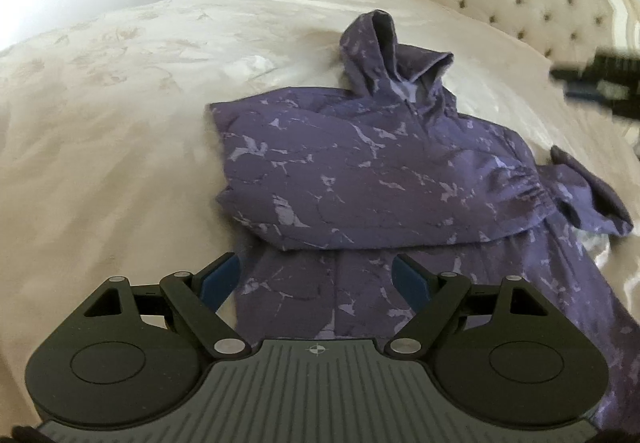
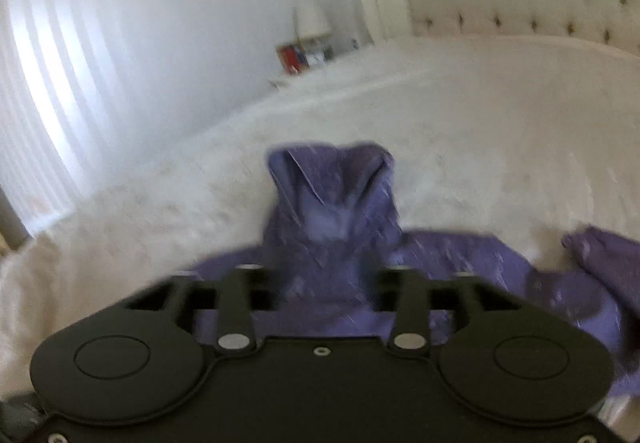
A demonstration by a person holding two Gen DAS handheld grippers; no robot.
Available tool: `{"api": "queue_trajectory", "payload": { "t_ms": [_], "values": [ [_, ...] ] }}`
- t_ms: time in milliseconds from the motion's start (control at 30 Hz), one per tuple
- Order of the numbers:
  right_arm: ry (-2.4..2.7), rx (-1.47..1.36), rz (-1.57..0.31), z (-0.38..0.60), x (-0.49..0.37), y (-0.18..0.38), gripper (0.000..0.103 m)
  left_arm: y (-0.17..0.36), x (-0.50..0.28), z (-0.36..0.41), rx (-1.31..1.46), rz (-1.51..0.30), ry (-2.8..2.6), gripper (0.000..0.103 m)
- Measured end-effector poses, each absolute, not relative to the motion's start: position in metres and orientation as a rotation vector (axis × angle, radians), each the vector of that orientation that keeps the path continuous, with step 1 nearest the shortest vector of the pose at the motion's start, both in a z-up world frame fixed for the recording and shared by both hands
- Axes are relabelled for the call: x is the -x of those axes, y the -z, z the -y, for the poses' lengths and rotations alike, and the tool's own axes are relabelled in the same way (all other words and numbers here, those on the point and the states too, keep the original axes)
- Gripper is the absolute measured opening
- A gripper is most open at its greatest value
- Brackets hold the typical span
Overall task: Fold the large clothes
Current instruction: 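Grasp the other sleeve with the right tool and fold it across the body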
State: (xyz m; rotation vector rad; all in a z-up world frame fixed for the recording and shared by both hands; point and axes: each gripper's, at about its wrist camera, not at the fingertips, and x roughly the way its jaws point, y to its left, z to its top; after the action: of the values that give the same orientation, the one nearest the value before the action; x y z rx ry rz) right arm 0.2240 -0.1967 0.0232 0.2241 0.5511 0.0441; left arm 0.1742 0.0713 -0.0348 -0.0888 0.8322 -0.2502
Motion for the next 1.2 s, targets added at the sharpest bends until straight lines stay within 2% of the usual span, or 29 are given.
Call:
{"api": "queue_trajectory", "payload": {
  "t_ms": [133,167,200,600,633,667,733,767,800,867,1200],
  "values": [
    [0.086,-0.111,-0.599,0.213,-0.228,0.006,0.067,0.039,-0.182,-0.073,0.159,-0.86,0.317,0.083],
    [0.124,-0.094,-0.609,0.221,-0.23,0.013,0.072,0.041,-0.185,-0.072,0.181,-0.875,0.342,0.083],
    [0.159,-0.08,-0.614,0.231,-0.232,0.019,0.074,0.043,-0.186,-0.071,0.199,-0.883,0.363,0.083],
    [0.491,0.001,-0.659,0.364,-0.234,0.058,0.073,0.057,-0.197,-0.035,0.179,-0.906,0.442,0.083],
    [0.489,-0.008,-0.665,0.37,-0.235,0.061,0.071,0.058,-0.198,-0.033,0.175,-0.908,0.445,0.083],
    [0.487,-0.014,-0.676,0.375,-0.237,0.064,0.065,0.059,-0.199,-0.031,0.172,-0.912,0.448,0.083],
    [0.482,-0.02,-0.689,0.382,-0.24,0.07,0.046,0.059,-0.202,-0.027,0.17,-0.921,0.458,0.083],
    [0.468,-0.032,-0.684,0.384,-0.24,0.071,0.029,0.06,-0.204,-0.026,0.167,-0.923,0.462,0.083],
    [0.467,-0.039,-0.679,0.386,-0.24,0.07,0.02,0.059,-0.205,-0.025,0.163,-0.923,0.464,0.083],
    [0.47,-0.022,-0.65,0.384,-0.238,0.066,0.011,0.058,-0.206,-0.025,0.158,-0.921,0.467,0.083],
    [0.126,-0.099,-0.338,0.304,-0.213,-0.013,0.01,0.051,-0.22,-0.028,0.204,-0.888,0.471,0.083]
  ]
}}
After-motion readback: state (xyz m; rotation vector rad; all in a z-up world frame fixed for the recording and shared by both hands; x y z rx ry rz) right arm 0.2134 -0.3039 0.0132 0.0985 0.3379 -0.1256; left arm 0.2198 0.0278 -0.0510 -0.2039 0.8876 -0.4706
